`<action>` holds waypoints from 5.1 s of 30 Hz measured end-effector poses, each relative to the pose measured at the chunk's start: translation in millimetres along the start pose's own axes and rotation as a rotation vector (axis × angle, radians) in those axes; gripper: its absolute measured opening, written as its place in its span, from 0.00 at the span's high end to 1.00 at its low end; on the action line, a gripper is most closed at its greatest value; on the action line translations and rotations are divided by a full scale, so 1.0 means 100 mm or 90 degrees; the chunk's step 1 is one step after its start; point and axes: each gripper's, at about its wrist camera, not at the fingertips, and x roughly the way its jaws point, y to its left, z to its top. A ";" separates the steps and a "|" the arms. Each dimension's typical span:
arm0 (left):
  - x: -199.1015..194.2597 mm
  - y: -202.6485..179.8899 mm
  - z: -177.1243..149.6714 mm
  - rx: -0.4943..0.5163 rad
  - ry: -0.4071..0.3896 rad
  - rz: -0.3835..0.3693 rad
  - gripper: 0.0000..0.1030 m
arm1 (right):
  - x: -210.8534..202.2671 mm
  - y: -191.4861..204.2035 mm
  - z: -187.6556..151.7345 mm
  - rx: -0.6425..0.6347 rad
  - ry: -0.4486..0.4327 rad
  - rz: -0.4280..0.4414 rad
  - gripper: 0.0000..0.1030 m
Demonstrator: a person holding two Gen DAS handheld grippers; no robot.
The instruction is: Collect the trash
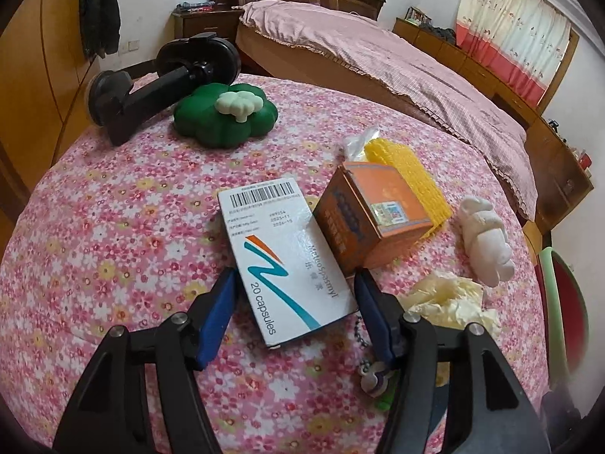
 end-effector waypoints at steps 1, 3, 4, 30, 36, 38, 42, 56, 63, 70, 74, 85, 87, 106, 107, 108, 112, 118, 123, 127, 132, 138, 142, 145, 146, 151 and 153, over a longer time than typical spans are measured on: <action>0.00 0.00 0.01 0.001 -0.003 0.000 0.39 | 0.00 0.00 0.00 0.000 0.000 -0.001 0.45; 0.00 0.02 0.00 0.003 -0.006 -0.008 0.39 | 0.00 0.01 0.00 -0.001 0.000 -0.001 0.45; -0.01 0.02 0.00 0.003 -0.007 -0.011 0.39 | -0.01 0.02 -0.01 -0.002 0.001 -0.001 0.45; -0.53 0.65 -0.11 0.015 -0.072 -0.008 0.40 | 0.28 1.24 -0.14 -0.192 0.058 0.063 0.37; -0.48 0.74 -0.14 0.000 -0.062 -0.024 0.40 | 0.56 1.64 -0.25 -0.261 0.093 0.070 0.37; -0.49 0.75 -0.15 -0.001 -0.062 -0.032 0.40 | 0.65 1.75 -0.29 -0.280 0.105 0.067 0.37; -0.54 0.76 -0.15 0.003 -0.069 -0.048 0.40 | 0.81 1.88 -0.34 -0.304 0.113 0.051 0.37; -0.70 0.74 -0.25 0.032 -0.092 -0.131 0.40 | 1.06 2.06 -0.44 -0.293 0.110 0.010 0.55; -0.71 0.71 -0.27 0.044 -0.093 -0.188 0.40 | 0.95 2.10 -0.46 -0.283 0.060 -0.003 0.72; -0.70 0.67 -0.30 0.049 -0.085 -0.221 0.40 | 0.75 2.08 -0.40 -0.265 0.003 -0.016 0.75; -0.72 0.62 -0.32 0.057 -0.080 -0.235 0.40 | 0.58 2.03 -0.37 -0.255 -0.026 -0.021 0.75; -0.96 0.47 -0.41 0.078 -0.092 -0.254 0.40 | 0.04 1.84 -0.36 -0.230 -0.082 -0.006 0.75; -1.04 0.42 -0.43 0.086 -0.098 -0.257 0.40 | -0.03 1.80 -0.35 -0.225 -0.091 0.001 0.75; -1.74 -0.41 -0.38 0.187 -0.133 -0.310 0.40 | -1.03 1.56 -0.13 -0.208 -0.226 0.051 0.75; -1.77 -0.45 -0.37 0.192 -0.135 -0.314 0.40 | -1.07 1.53 -0.11 -0.206 -0.231 0.047 0.75; -1.80 -0.50 -0.37 0.197 -0.138 -0.318 0.40 | -1.11 1.50 -0.10 -0.204 -0.235 0.046 0.75; -1.90 -0.74 -0.34 0.223 -0.151 -0.340 0.40 | -1.27 1.31 0.01 -0.187 -0.257 0.029 0.75; -1.90 -1.12 -0.35 0.252 -0.148 -0.376 0.40 | -1.40 1.03 0.16 -0.161 -0.274 0.003 0.75; -1.76 -1.45 -0.39 0.273 -0.124 -0.394 0.40 | -1.39 0.78 0.28 -0.139 -0.273 -0.017 0.75; -1.60 -1.70 -0.44 0.290 -0.099 -0.403 0.40 | -1.34 0.54 0.37 -0.112 -0.265 -0.027 0.75; -1.37 -2.00 -0.47 0.312 -0.072 -0.405 0.40 | -1.25 0.25 0.49 -0.079 -0.257 -0.041 0.75; -1.10 -2.30 -0.53 0.331 -0.039 -0.406 0.40 | -1.07 -0.08 0.60 -0.042 -0.235 -0.058 0.75; -0.91 -2.49 -0.57 0.343 -0.016 -0.400 0.40 | -0.96 -0.26 0.64 -0.026 -0.224 -0.071 0.75; -0.76 -2.62 -0.62 0.352 0.002 -0.396 0.40 | -0.87 -0.40 0.67 -0.011 -0.211 -0.077 0.75; -0.70 -2.66 -0.64 0.356 0.010 -0.393 0.40 | -0.84 -0.44 0.67 -0.007 -0.208 -0.078 0.75; -0.50 -2.79 -0.73 0.367 0.034 -0.382 0.40 | -0.69 -0.63 0.68 0.014 -0.186 -0.084 0.75; -0.43 -2.84 -0.77 0.373 0.042 -0.378 0.40 | -0.65 -0.69 0.68 0.019 -0.179 -0.086 0.75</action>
